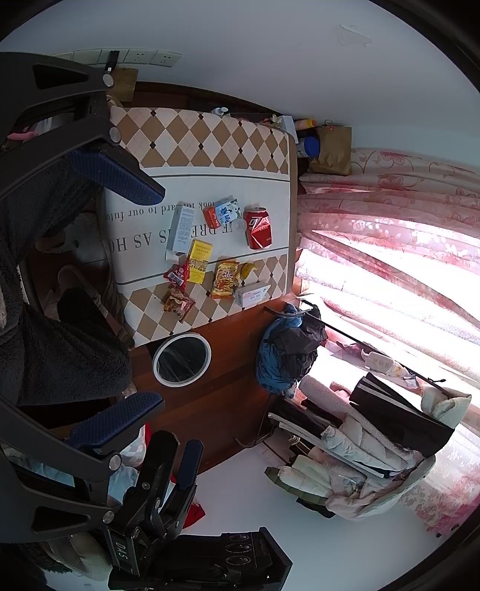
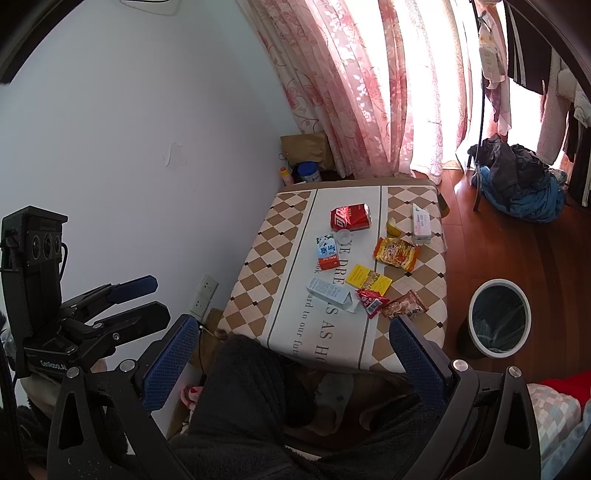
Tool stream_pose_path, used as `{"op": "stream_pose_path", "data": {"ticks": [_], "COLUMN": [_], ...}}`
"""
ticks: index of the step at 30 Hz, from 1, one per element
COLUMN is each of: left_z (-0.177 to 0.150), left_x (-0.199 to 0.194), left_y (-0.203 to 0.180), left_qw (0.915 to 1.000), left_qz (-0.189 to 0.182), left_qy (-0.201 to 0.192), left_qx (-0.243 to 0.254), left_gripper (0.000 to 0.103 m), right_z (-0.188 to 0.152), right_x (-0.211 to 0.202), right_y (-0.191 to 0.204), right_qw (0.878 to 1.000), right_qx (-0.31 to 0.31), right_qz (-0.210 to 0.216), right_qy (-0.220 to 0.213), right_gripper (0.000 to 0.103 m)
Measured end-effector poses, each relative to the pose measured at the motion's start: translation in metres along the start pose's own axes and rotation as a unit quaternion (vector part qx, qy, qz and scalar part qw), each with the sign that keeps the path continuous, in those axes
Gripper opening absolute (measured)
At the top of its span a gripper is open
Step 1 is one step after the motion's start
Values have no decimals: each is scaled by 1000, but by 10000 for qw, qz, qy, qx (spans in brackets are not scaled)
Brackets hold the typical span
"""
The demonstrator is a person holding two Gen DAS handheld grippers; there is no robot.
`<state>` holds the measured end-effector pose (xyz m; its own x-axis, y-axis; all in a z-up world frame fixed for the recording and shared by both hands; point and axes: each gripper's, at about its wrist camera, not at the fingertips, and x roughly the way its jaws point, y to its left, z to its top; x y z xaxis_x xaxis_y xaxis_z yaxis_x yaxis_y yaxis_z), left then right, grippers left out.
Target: Collect trash
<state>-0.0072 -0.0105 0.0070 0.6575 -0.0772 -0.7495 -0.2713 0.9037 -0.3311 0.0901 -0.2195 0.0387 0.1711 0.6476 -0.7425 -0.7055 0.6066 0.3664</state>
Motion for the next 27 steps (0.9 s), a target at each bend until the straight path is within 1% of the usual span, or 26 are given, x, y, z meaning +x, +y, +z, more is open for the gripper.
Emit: {"op": "stream_pose_path", "data": {"ticks": [12,15,18,19,20,21,23,25,26,27], "left_z": [-1,-1,-1,-1,1,1,1,-2,-3,-3], "left_x": [0,2,18,29,51,60,100,134,163,174], "left_y": [0,1,11,15,22,26,42,55,65,68], "left_qw": [10000,10000,9991,9977,9946,9932,9878,9832,9791,9772], "left_qz": [-19,3,421,673,1029,1151,1493,1658,1754,1797], "left_qy": [10,27,6,12,77,110,340,622,843,931], "left_qx": [-19,-33,-74,-89,-133,-152,-297,-446,-588,-651], "left_gripper": [103,103,103,103,103,103,103,103,103,103], "right_z": [3,3,2,2,1,0,-2,-6,-9,-12], "right_x": [0,2,12,19,27,39,63,98,116,132], "right_y": [2,0,-13,-23,-34,-49,-72,-104,-120,-129], "right_qw": [10000,9999,9987,9976,9956,9926,9882,9801,9753,9707], "right_qx": [-9,107,349,483,652,881,1183,1624,1838,2007], "right_qz": [32,-12,-337,-476,-644,-815,-961,-1143,-1212,-1295], "right_qy": [19,-32,-132,-167,-196,-205,-154,47,158,267], "right_gripper": [103,103,103,103,103,103,103,103,103,103]}}
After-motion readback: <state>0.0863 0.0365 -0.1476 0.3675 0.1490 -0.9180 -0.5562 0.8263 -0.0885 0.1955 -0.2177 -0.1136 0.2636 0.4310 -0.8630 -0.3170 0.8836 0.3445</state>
